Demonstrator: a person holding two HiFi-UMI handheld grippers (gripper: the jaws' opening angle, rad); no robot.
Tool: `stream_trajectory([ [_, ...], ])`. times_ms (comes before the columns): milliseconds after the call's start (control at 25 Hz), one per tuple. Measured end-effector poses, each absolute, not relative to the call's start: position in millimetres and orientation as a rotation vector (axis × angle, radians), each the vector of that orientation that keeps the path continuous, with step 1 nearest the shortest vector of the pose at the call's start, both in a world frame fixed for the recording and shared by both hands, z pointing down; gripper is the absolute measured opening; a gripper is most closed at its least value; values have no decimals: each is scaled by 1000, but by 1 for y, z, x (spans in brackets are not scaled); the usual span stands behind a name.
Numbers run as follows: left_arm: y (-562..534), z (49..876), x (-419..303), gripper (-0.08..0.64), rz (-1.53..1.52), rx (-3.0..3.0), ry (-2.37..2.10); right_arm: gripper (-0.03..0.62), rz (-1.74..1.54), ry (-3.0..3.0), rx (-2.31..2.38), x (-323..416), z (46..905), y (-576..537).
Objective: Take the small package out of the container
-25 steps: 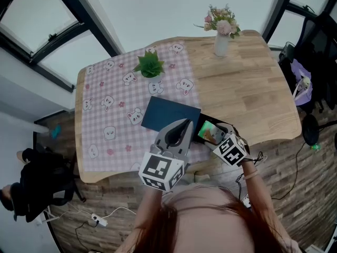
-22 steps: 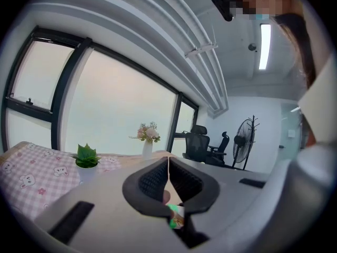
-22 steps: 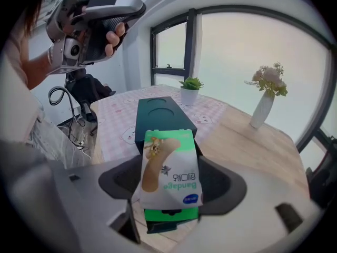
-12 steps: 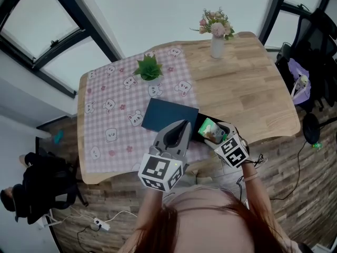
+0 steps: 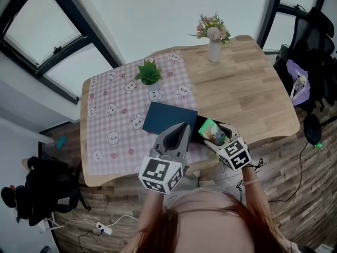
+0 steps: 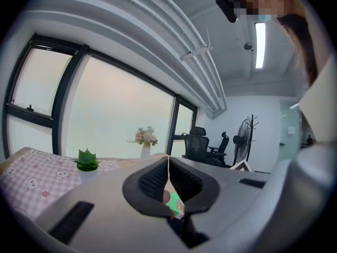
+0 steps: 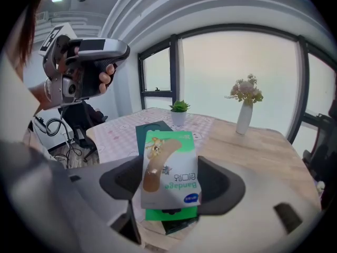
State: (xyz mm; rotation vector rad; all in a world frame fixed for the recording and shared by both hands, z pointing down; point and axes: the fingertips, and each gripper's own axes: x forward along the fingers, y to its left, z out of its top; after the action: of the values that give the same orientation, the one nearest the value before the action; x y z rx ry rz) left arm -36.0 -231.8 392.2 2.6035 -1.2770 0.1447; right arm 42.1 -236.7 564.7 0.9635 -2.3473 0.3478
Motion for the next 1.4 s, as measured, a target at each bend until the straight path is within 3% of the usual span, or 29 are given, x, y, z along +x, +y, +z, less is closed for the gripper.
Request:
stream_trajectory([
  [1400,-169,372,-17,12,165,2649,-1337,319,373,-2634,1267,86,468,-187],
])
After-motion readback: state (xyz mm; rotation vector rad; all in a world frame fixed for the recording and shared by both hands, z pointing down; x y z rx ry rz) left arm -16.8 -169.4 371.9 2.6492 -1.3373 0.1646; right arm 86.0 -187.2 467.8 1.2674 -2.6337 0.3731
